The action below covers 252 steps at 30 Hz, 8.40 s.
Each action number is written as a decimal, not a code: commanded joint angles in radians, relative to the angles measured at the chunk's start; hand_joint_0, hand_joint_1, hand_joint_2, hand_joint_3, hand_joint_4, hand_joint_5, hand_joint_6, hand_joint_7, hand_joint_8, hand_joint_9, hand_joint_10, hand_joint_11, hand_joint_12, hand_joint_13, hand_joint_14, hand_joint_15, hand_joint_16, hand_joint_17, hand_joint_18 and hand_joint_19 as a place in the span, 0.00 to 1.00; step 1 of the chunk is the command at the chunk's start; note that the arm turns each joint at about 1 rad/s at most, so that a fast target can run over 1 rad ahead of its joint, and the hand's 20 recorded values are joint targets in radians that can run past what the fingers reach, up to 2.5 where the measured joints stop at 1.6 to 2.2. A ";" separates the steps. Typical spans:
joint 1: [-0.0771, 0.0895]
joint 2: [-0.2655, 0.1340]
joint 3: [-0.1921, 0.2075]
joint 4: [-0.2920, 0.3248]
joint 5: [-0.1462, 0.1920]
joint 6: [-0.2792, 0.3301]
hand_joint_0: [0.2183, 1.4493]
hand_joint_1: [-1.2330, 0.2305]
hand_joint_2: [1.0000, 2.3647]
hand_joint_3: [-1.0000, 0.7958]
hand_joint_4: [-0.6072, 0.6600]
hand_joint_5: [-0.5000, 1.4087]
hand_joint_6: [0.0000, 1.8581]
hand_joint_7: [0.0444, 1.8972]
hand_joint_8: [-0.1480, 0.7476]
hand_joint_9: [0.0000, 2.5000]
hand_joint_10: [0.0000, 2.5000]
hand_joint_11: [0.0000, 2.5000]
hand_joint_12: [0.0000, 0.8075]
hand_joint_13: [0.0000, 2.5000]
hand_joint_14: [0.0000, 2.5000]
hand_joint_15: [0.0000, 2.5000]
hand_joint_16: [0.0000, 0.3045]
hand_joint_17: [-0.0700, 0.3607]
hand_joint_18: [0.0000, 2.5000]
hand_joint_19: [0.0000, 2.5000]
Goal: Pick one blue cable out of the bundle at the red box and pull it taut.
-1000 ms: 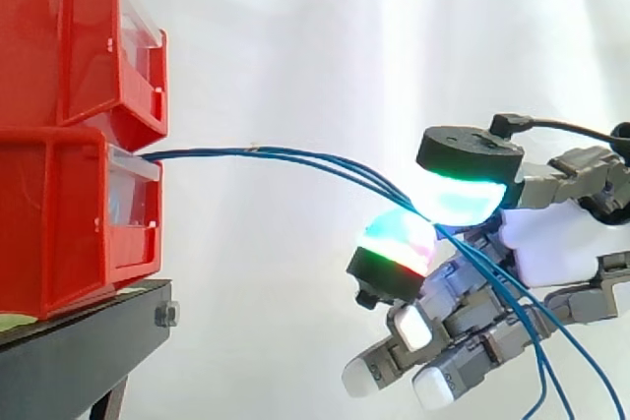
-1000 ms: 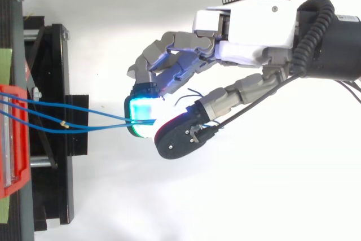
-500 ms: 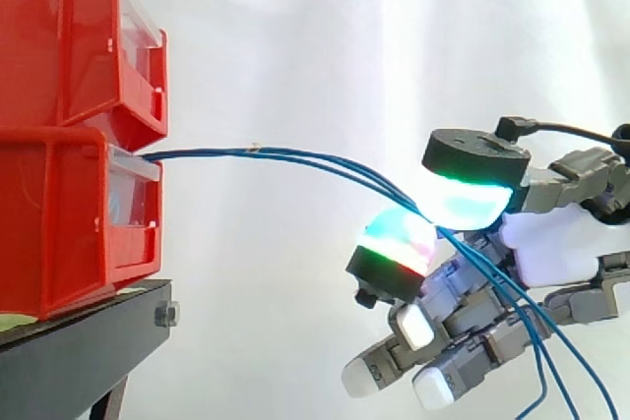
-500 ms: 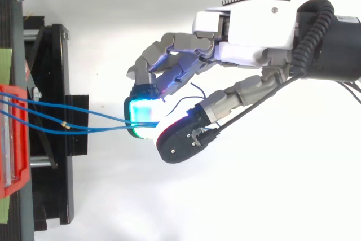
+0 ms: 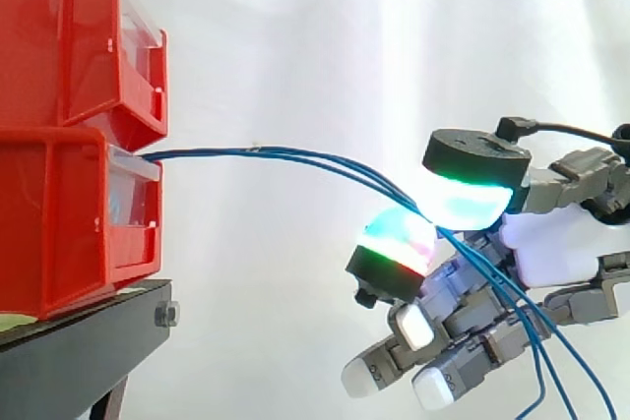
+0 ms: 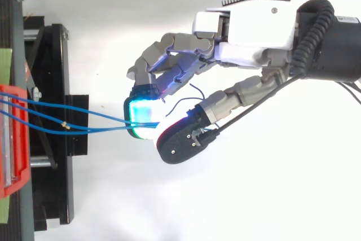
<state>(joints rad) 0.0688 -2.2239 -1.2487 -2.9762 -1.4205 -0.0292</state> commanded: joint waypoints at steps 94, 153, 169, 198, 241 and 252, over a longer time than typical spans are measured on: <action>-0.001 0.001 0.009 -0.004 0.002 -0.002 0.35 0.33 0.01 0.35 0.51 0.16 0.48 0.51 0.50 0.30 0.00 0.25 0.42 0.15 0.00 0.05 0.16 0.42 0.20 0.12; -0.004 0.000 0.017 -0.004 0.002 0.000 0.38 0.16 0.00 0.28 0.42 0.12 0.46 0.45 0.38 0.12 0.00 0.16 0.41 0.05 0.00 0.01 0.15 0.40 0.14 0.06; -0.004 0.001 0.015 -0.004 0.002 -0.002 0.35 0.32 0.01 0.34 0.50 0.15 0.48 0.49 0.48 0.25 0.00 0.21 0.42 0.11 0.00 0.03 0.16 0.42 0.17 0.10; 0.000 0.000 0.017 -0.006 0.002 -0.002 0.26 0.34 0.00 0.28 0.54 0.15 0.45 0.44 0.48 0.24 0.00 0.20 0.44 0.11 0.00 0.03 0.17 0.43 0.18 0.11; 0.002 0.000 0.015 -0.006 0.002 0.000 0.37 0.22 0.00 0.28 0.53 0.15 0.48 0.47 0.51 0.24 0.00 0.22 0.43 0.12 0.00 0.03 0.16 0.42 0.19 0.09; -0.001 0.000 0.017 -0.006 0.002 0.000 0.39 0.28 0.01 0.44 0.42 0.16 0.49 0.58 0.54 0.30 0.00 0.24 0.43 0.13 0.00 0.03 0.16 0.42 0.20 0.10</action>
<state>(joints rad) 0.0691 -2.2239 -1.2326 -2.9821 -1.4190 -0.0291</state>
